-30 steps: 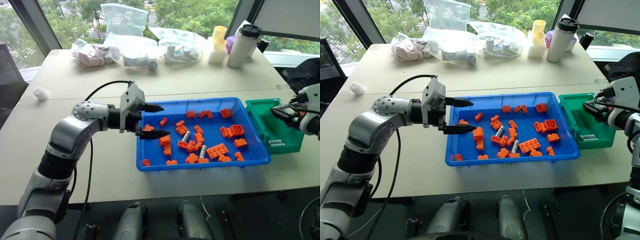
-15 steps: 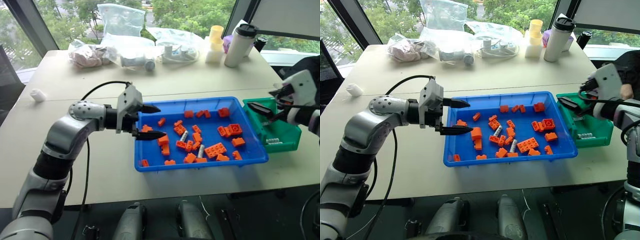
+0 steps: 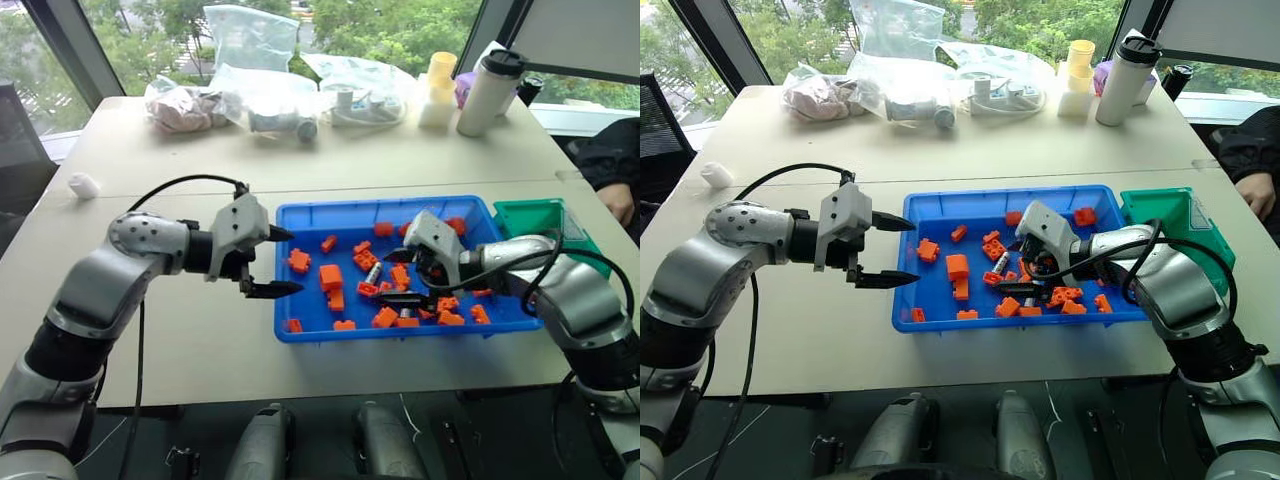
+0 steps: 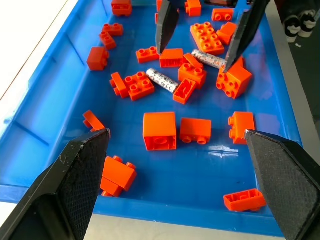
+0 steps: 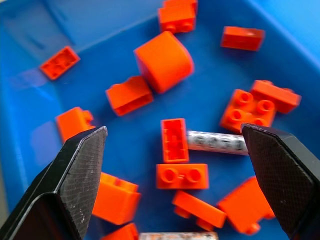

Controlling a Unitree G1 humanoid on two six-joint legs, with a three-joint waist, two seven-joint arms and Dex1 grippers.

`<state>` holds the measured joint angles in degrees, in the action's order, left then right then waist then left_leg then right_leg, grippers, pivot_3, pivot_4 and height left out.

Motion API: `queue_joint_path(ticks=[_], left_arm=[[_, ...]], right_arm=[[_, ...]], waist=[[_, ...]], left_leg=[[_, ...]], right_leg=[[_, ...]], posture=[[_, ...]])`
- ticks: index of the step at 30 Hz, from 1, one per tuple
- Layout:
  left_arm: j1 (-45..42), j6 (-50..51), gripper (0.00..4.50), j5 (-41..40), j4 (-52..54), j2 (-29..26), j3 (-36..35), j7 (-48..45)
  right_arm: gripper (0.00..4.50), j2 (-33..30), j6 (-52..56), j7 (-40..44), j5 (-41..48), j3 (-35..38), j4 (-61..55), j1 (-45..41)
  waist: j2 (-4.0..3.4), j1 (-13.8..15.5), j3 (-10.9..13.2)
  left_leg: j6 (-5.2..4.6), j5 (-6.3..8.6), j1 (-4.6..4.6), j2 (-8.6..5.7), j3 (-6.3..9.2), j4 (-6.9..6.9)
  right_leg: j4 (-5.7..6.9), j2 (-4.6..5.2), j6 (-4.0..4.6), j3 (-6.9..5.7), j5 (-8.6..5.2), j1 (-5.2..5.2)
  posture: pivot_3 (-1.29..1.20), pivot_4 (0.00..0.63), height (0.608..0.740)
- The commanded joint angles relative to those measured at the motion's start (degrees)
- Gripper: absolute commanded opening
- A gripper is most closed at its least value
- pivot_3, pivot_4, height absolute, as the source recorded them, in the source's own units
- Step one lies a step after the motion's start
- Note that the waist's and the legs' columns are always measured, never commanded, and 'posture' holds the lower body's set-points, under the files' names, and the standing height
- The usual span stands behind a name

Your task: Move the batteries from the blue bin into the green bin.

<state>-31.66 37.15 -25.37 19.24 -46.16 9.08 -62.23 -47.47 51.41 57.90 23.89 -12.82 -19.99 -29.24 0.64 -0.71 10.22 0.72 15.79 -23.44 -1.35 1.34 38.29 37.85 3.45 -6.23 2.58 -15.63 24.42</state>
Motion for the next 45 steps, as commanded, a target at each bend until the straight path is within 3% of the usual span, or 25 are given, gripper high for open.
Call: queue_joint_path(ticks=[1,5,8,11,29,32,34,41,45], left_arm=[[-0.4,0.1,4.5,-0.8,2.0,-0.3,-2.3,0.7],[0.4,0.0,4.5,-0.5,1.8,-0.7,-2.3,0.8],[0.6,-0.1,4.5,-0.4,1.8,-0.5,-2.3,1.0],[0.6,0.1,4.5,-0.6,1.9,-0.3,-2.4,1.3],[0.4,0.1,4.5,-0.7,1.7,0.7,-2.2,2.2],[0.4,0.3,4.5,-0.9,1.9,0.7,-2.3,2.4],[0.4,0.4,4.5,-0.9,2.0,0.7,-2.3,2.6],[0.1,0.6,4.5,-0.9,2.0,0.8,-2.2,2.8],[0.0,0.7,4.5,-0.9,1.9,0.9,-2.2,2.8]], right_arm=[[4.42,-0.7,-1.1,1.5,0.0,-0.6,-1.7,-1.4],[4.42,1.0,-8.4,2.2,-6.0,-6.3,2.8,-3.8],[3.64,2.5,-9.4,2.5,-7.2,-7.3,4.7,-5.2],[2.1,3.5,-10.1,2.7,-8.2,-8.1,5.9,-5.9],[2.1,5.0,-14.4,5.6,-15.9,-11.9,11.4,-7.4],[1.16,5.4,-14.7,5.5,-16.9,-12.2,11.6,-7.5],[0.2,5.8,-15.2,5.9,-16.8,-12.0,11.4,-7.5],[0.15,6.1,-15.0,6.1,-16.4,-10.4,10.2,-7.7],[0.15,9.9,-10.5,3.2,-10.5,-2.5,11.4,-11.2]], waist=[[0.0,0.0,0.0],[0.0,-0.2,0.0],[0.0,-0.2,0.0],[0.01,0.0,0.0],[0.01,-0.1,0.0],[0.01,-0.1,0.0],[0.01,-0.1,0.0],[0.01,-0.1,0.0],[0.0,-0.2,0.0]], left_leg=[[0.0,0.0,0.0,0.0,0.0,0.0],[0.0,0.0,0.02,0.01,0.0,0.0],[0.0,0.0,0.03,0.02,0.0,-0.01],[0.01,0.0,0.02,0.0,0.0,0.0],[0.01,0.0,0.02,0.01,0.0,0.0],[0.01,0.0,0.02,0.01,0.0,0.0],[0.01,0.0,0.02,0.01,0.01,0.0],[0.01,0.0,0.02,0.01,0.01,0.0],[0.01,0.0,0.02,0.01,0.01,0.0]], right_leg=[[0.0,0.0,0.0,-0.01,0.0,0.0],[0.0,-0.02,0.0,-0.02,0.0,0.0],[0.02,-0.04,0.0,-0.02,0.0,0.01],[0.02,0.0,0.0,-0.02,0.0,0.01],[0.02,-0.01,0.0,-0.03,0.0,0.01],[0.03,-0.01,0.0,-0.03,0.0,0.01],[0.03,-0.01,0.0,-0.03,0.0,0.01],[0.03,-0.01,0.0,-0.03,0.0,0.01],[0.04,-0.01,0.0,-0.03,0.0,0.01]], posture=[[0.0,0.15,0.74],[0.0,0.15,0.74],[0.0,0.15,0.74],[0.0,0.15,0.74],[0.0,0.15,0.74],[0.0,0.15,0.74],[0.0,0.15,0.74],[0.0,0.15,0.74],[0.0,0.15,0.74]])
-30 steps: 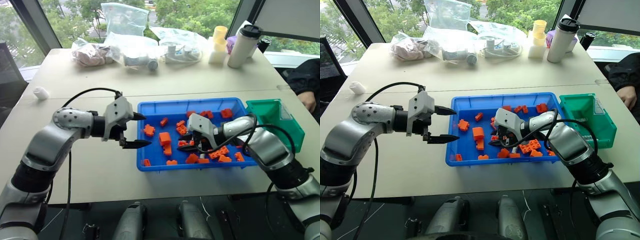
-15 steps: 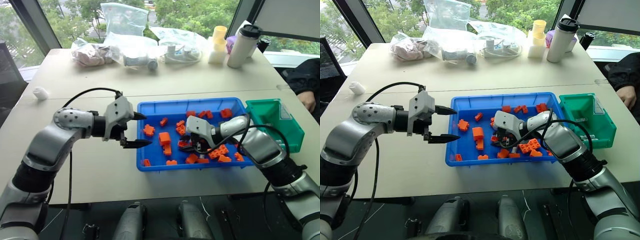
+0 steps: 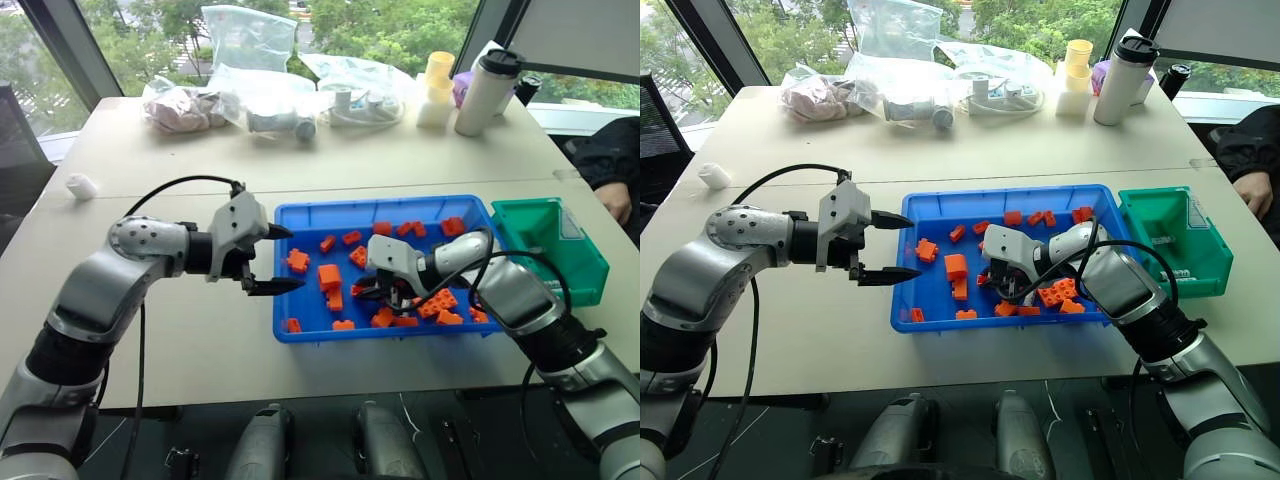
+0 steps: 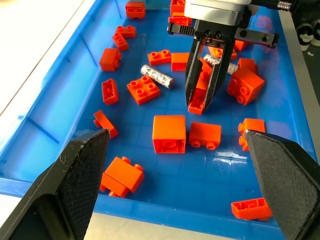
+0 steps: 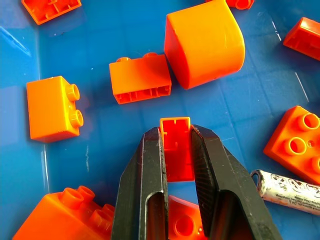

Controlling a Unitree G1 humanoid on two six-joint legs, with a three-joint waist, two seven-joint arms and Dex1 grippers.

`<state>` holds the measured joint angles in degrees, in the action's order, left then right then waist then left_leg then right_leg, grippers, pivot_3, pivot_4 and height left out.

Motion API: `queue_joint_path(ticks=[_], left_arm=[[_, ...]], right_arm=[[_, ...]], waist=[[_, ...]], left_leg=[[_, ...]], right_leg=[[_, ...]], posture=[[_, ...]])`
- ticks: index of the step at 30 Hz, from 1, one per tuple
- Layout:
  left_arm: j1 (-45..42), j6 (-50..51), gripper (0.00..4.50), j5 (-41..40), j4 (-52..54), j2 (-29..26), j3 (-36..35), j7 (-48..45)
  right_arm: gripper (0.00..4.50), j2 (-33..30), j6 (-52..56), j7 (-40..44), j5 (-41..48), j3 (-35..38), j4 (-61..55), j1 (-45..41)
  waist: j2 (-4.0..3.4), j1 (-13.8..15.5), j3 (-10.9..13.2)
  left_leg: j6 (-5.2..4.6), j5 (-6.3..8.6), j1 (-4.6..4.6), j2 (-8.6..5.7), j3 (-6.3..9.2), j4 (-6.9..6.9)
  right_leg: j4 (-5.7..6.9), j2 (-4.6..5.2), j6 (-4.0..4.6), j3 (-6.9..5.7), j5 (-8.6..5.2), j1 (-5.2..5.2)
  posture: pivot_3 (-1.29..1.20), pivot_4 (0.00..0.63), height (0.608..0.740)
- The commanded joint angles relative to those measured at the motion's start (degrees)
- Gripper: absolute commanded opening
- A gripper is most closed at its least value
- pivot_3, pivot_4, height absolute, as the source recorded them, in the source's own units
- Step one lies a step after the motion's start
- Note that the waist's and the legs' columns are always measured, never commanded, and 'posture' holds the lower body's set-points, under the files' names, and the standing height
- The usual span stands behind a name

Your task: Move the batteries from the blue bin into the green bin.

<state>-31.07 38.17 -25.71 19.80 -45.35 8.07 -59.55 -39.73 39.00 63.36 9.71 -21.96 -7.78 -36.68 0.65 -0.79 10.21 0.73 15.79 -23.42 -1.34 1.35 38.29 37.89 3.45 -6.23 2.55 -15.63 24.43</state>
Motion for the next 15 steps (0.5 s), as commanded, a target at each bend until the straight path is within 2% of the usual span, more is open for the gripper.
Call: queue_joint_path(ticks=[1,5,10,13,14,15], left_arm=[[-0.7,-0.3,4.5,-0.5,1.2,0.2,-1.2,0.1],[-1.0,-0.5,4.5,-0.1,0.9,0.7,-0.7,0.0],[-1.6,-0.4,4.5,-0.1,0.7,1.3,-0.5,0.0],[-1.2,0.1,4.5,-0.6,1.2,0.8,-1.1,-0.2],[-1.0,0.3,4.5,-0.8,1.4,0.6,-1.4,-0.2],[-0.9,0.4,4.5,-1.0,1.6,0.5,-1.5,-0.3]], right_arm=[[0.15,3.5,2.8,-3.4,4.8,8.6,0.0,-4.8],[0.15,8.1,5.6,-6.1,8.6,12.3,-0.2,-6.2],[0.15,12.7,6.0,-10.3,8.9,11.7,0.5,-4.7],[1.59,13.0,2.1,-13.7,4.9,10.4,3.4,-4.7],[2.23,12.3,1.7,-13.6,4.8,10.5,3.4,-4.9],[2.62,11.9,1.5,-13.3,4.8,10.6,3.4,-5.1]], waist=[[0.0,-0.2,0.0],[0.0,-0.1,0.0],[0.0,0.0,0.0],[0.0,-0.1,0.0],[0.0,-0.1,0.0],[0.0,0.0,0.0]], left_leg=[[0.0,0.0,0.0,0.01,0.0,0.0],[0.01,0.0,0.01,0.02,0.04,-0.02],[0.01,0.0,0.0,-0.01,0.03,-0.02],[0.01,0.0,0.0,-0.02,0.03,-0.02],[0.02,-0.01,0.0,-0.03,0.02,-0.02],[0.02,-0.01,0.0,-0.03,0.03,-0.02]], right_leg=[[0.01,-0.01,0.0,0.01,0.0,0.02],[0.04,-0.01,0.0,-0.01,0.0,0.02],[0.04,0.04,0.0,-0.01,0.0,0.02],[0.04,0.04,0.0,-0.01,0.0,0.02],[0.04,0.04,0.0,-0.01,0.0,0.03],[0.05,0.03,0.0,-0.02,0.0,0.03]], posture=[[0.0,0.15,0.74],[0.0,0.15,0.74],[0.0,0.15,0.74],[0.0,0.15,0.74],[0.0,0.15,0.74],[0.0,0.15,0.74]])
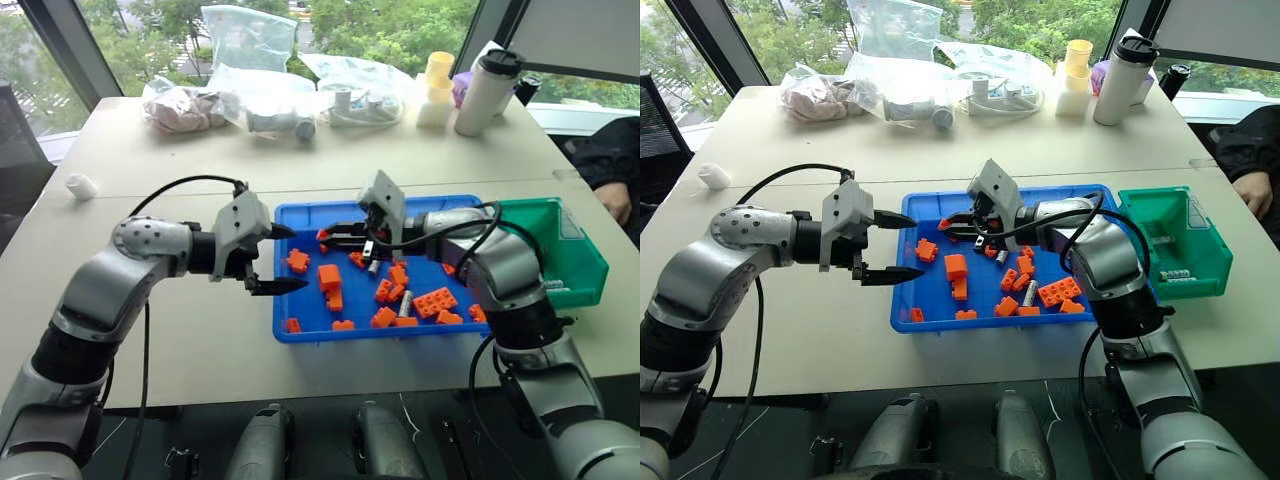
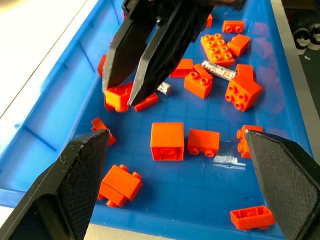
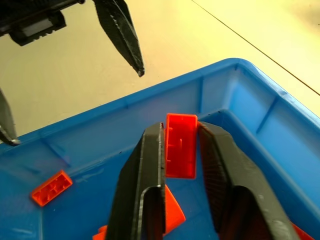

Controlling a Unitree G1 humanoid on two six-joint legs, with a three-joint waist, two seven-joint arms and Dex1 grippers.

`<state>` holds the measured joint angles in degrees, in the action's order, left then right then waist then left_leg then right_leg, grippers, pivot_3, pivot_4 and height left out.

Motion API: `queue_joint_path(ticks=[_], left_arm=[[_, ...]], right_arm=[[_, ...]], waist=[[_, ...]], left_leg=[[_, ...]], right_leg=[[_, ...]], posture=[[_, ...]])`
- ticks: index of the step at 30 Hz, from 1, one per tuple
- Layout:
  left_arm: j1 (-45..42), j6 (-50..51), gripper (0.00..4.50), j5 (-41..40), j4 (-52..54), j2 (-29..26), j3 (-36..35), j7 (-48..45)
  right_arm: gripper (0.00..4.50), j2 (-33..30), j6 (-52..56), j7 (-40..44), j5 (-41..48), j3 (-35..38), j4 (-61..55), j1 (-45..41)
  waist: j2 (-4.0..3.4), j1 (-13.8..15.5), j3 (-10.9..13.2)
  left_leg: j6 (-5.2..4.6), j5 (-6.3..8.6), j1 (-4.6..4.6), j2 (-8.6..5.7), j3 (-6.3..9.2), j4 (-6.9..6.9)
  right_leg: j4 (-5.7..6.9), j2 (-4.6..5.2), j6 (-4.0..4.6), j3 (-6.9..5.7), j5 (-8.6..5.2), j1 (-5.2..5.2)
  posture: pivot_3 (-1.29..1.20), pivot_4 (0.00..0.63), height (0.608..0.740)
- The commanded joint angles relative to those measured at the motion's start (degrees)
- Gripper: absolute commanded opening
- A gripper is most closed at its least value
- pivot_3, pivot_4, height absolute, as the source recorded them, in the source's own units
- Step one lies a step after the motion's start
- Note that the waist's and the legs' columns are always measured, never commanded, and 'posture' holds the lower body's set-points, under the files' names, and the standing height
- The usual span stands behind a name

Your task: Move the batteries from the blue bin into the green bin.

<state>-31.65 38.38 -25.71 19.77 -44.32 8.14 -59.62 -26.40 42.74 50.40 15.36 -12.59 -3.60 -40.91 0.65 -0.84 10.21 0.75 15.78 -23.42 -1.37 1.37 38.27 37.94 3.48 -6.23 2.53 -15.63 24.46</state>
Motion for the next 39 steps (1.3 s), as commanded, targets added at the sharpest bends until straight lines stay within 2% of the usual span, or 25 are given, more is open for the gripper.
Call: queue_joint_path(ticks=[1,2,8,11,16,19,20,35,38,39], left_arm=[[-0.3,0.3,4.5,-1.2,1.7,-0.5,-1.7,-0.2],[-0.3,0.5,4.5,-1.3,1.8,-0.6,-1.8,-0.2],[-0.6,0.5,4.5,-1.6,1.9,-0.7,-1.4,-0.5],[-1.0,0.3,4.5,-1.5,2.0,-0.8,-0.7,-1.1],[-1.3,0.1,4.5,-1.2,1.7,-0.8,-0.4,-1.6],[-1.3,0.1,4.5,-1.1,1.6,-0.8,-0.5,-1.8],[-1.3,0.1,4.5,-1.0,1.6,-0.7,-0.5,-1.8],[-0.7,-0.1,4.5,-0.8,1.8,-0.6,-0.7,-1.3],[-0.6,-0.1,4.5,-0.9,1.9,-0.7,-0.7,-1.3],[-0.5,-0.1,4.5,-0.9,1.9,-0.7,-0.7,-1.3]], right_arm=[[3.13,-1.9,-2.2,0.0,-0.6,1.6,-0.9,-1.0],[3.54,-3.2,-2.2,0.9,-0.4,2.0,-1.4,-0.9],[3.54,-14.1,-1.2,7.5,0.4,1.6,-4.3,2.6],[3.54,-15.8,0.4,8.0,0.2,0.6,-4.7,4.1],[3.54,-14.7,3.9,6.8,0.0,-0.5,-4.3,4.5],[4.33,-14.0,4.1,6.1,-0.9,-1.5,-3.3,4.1],[4.42,-13.6,4.2,5.3,-1.7,-1.9,-2.5,3.7],[4.42,-12.6,-0.2,5.2,-7.5,-6.3,4.5,1.6],[3.58,-12.3,-1.0,5.1,-8.4,-6.7,5.5,1.3],[3.04,-12.2,-1.1,5.1,-8.5,-6.7,5.6,1.2]], waist=[[0.0,0.0,0.0],[0.0,0.0,0.0],[0.0,0.1,0.0],[0.0,-0.1,0.0],[0.0,-0.2,0.0],[0.0,-0.1,0.0],[0.0,0.0,0.0],[0.0,0.0,0.0],[0.0,0.0,0.0],[0.0,0.0,0.0]], left_leg=[[0.0,0.0,0.0,0.0,0.0,0.0],[0.0,0.0,0.0,-0.01,0.0,0.0],[-0.01,0.0,-0.01,-0.01,0.0,-0.02],[-0.01,0.01,-0.01,-0.01,0.0,-0.02],[-0.01,0.0,0.02,0.07,-0.03,-0.02],[-0.01,0.0,0.01,0.04,-0.03,0.0],[-0.01,0.0,0.01,0.04,-0.03,0.0],[-0.01,0.0,0.01,0.02,-0.03,0.0],[-0.01,0.0,0.01,0.02,-0.03,0.0],[-0.01,0.0,0.01,0.02,-0.03,0.0]], right_leg=[[0.0,0.0,0.0,0.0,0.0,0.0],[0.0,0.0,0.0,0.0,0.0,0.0],[-0.01,0.01,0.0,-0.01,0.0,0.0],[-0.04,0.0,0.0,-0.02,0.0,0.0],[-0.01,-0.09,0.0,0.0,0.0,0.0],[-0.02,-0.04,0.0,0.01,0.0,0.0],[-0.02,-0.04,0.0,0.01,0.0,0.0],[-0.02,-0.02,0.0,0.0,0.0,0.0],[-0.02,-0.03,0.0,0.0,0.0,0.0],[-0.02,-0.03,0.0,0.0,0.0,0.0]], posture=[[0.0,0.15,0.74],[0.0,0.15,0.74],[0.0,0.15,0.74],[0.0,0.15,0.74],[0.0,0.15,0.74],[0.0,0.15,0.74],[0.0,0.15,0.74],[0.0,0.15,0.74],[0.0,0.15,0.74],[0.0,0.15,0.74]])
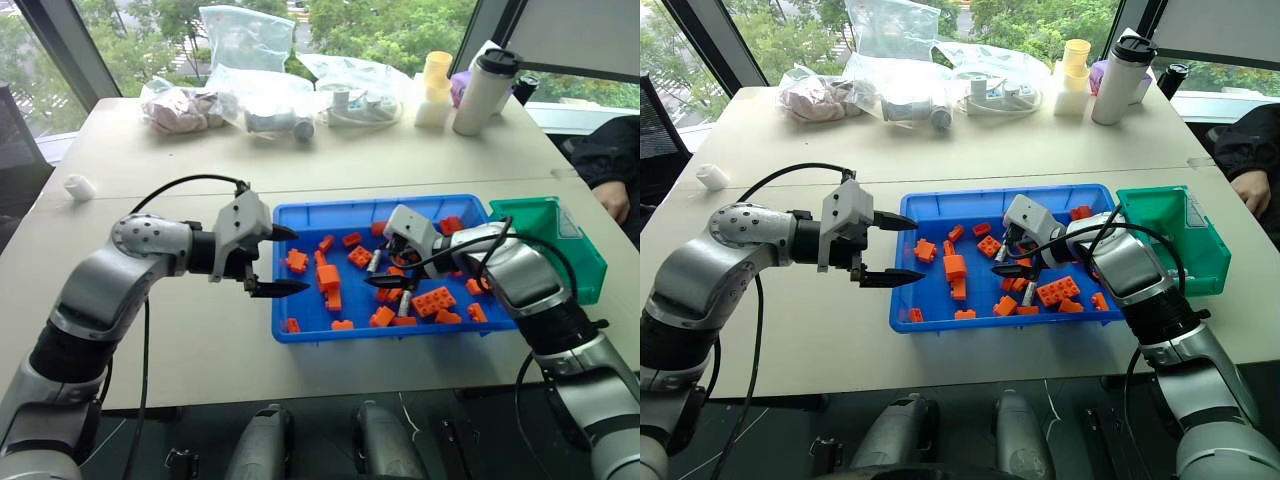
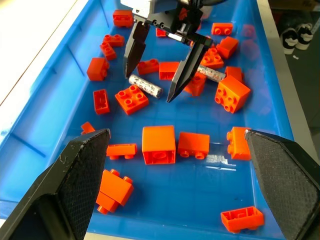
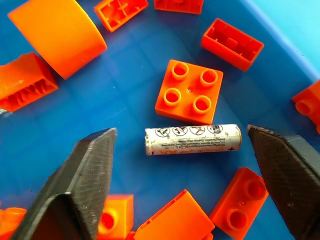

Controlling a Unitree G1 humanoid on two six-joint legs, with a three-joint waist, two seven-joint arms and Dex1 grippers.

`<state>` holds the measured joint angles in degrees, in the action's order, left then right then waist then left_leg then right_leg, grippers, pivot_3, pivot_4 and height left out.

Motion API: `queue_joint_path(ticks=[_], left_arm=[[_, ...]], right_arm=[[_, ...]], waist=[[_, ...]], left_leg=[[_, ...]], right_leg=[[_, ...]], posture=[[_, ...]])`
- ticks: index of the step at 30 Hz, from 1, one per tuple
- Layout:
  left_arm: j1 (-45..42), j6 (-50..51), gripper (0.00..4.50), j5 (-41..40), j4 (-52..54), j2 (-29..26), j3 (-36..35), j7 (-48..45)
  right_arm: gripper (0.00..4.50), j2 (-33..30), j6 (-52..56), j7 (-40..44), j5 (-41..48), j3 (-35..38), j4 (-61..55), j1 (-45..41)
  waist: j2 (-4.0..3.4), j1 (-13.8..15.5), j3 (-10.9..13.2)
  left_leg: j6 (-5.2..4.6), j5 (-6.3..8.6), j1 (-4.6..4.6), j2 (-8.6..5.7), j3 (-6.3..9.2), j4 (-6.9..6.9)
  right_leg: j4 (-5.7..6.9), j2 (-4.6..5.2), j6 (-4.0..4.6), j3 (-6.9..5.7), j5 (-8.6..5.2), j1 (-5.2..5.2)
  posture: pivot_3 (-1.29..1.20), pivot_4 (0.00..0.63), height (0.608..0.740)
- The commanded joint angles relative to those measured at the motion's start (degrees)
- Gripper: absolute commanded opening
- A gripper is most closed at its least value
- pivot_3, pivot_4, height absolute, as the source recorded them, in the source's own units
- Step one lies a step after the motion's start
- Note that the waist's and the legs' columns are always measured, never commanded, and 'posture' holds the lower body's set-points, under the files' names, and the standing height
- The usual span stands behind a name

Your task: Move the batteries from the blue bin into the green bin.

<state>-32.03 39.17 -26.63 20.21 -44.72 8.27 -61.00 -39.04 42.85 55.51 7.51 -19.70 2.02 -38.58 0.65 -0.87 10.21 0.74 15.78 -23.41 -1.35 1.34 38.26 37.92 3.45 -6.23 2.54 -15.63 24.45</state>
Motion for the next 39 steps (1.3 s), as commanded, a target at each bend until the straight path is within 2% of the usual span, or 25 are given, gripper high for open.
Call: queue_joint_path(ticks=[1,2,8,12,18,24,28,33,37,38,39], left_arm=[[-0.1,-0.9,4.5,0.1,1.5,-0.4,-0.8,0.1],[-0.1,-1.0,4.5,0.2,1.4,-0.4,-0.7,0.1],[0.0,-0.9,4.5,0.1,1.6,-0.4,-0.8,-0.1],[-1.1,-0.7,4.5,-1.9,1.4,1.2,-1.3,-0.7],[-6.2,-3.4,4.5,-1.4,-4.7,8.1,1.0,-1.0],[-9.1,-6.7,4.5,0.6,-9.2,11.2,3.5,-3.1],[-9.7,-8.4,4.5,2.2,-11.3,11.7,4.5,-4.0],[-9.3,-8.8,4.5,3.0,-11.4,11.5,4.3,-4.5],[-8.7,-7.9,4.5,2.8,-10.2,10.7,3.5,-4.2],[-8.5,-7.7,4.5,2.8,-9.9,10.4,3.3,-4.1],[-8.2,-7.5,4.5,2.7,-9.6,10.1,3.1,-4.0]], right_arm=[[2.56,0.7,-1.1,-0.1,-0.6,0.6,0.2,-1.3],[2.18,0.9,-1.1,-0.1,-0.7,0.7,0.3,-1.4],[2.19,0.5,0.2,-0.3,0.9,4.1,-2.0,-1.9],[2.19,-2.9,6.5,-1.6,7.2,16.7,-7.7,-1.8],[2.19,-12.9,7.4,-10.7,3.9,31.3,-3.4,2.7],[2.19,-18.6,5.8,-15.4,0.8,35.6,0.2,10.4],[2.19,-17.9,7.0,-18.0,1.2,37.0,2.9,11.2],[2.19,-17.7,6.6,-19.9,0.9,36.5,6.7,10.6],[4.26,-18.0,5.5,-20.0,0.9,35.6,8.6,9.6],[4.46,-18.3,5.2,-20.0,0.7,35.2,8.8,9.3],[4.46,-18.6,4.8,-20.0,0.6,35.1,9.0,8.8]], waist=[[0.0,0.0,0.0],[0.0,0.0,0.0],[0.0,0.0,0.0],[-0.02,0.3,0.0],[0.01,1.3,0.0],[0.0,0.8,0.0],[-0.04,-0.3,0.0],[-0.05,-0.1,0.0],[-0.05,0.1,0.0],[-0.05,0.1,0.0],[-0.05,0.1,0.0]], left_leg=[[0.0,0.0,0.0,0.0,0.0,0.0],[0.0,0.0,0.0,0.0,0.0,0.0],[0.0,0.0,0.0,0.0,0.0,0.0],[0.0,0.0,-0.03,-0.01,0.01,0.0],[0.0,0.0,-0.03,-0.08,0.02,0.02],[-0.01,0.0,0.0,-0.05,-0.07,-0.02],[-0.01,0.0,0.06,0.0,-0.13,-0.02],[-0.01,0.0,0.06,0.04,-0.12,-0.02],[-0.01,0.0,0.05,0.02,-0.13,-0.01],[-0.01,0.0,0.05,0.02,-0.12,-0.01],[-0.01,0.0,0.05,0.02,-0.13,-0.01]], right_leg=[[0.0,0.0,0.0,0.0,0.0,0.0],[0.0,0.0,0.0,0.0,0.0,0.0],[0.0,0.0,0.0,0.0,0.0,0.0],[0.0,0.03,0.0,0.0,0.0,0.01],[-0.06,0.1,0.0,-0.04,0.0,-0.05],[-0.08,0.04,0.0,0.03,0.0,-0.06],[-0.01,-0.03,0.0,0.11,0.0,-0.05],[-0.02,-0.1,0.0,0.13,0.0,-0.06],[-0.02,-0.07,0.0,0.13,0.0,-0.05],[-0.02,-0.07,0.0,0.13,0.0,-0.05],[-0.02,-0.07,0.0,0.13,0.0,-0.06]], posture=[[0.0,0.15,0.74],[0.0,0.15,0.74],[0.0,0.15,0.74],[0.0,0.15,0.74],[0.0,0.15,0.74],[0.0,0.15,0.74],[0.0,0.15,0.74],[0.0,0.15,0.74],[0.0,0.15,0.74],[0.0,0.15,0.74],[0.0,0.15,0.74]])
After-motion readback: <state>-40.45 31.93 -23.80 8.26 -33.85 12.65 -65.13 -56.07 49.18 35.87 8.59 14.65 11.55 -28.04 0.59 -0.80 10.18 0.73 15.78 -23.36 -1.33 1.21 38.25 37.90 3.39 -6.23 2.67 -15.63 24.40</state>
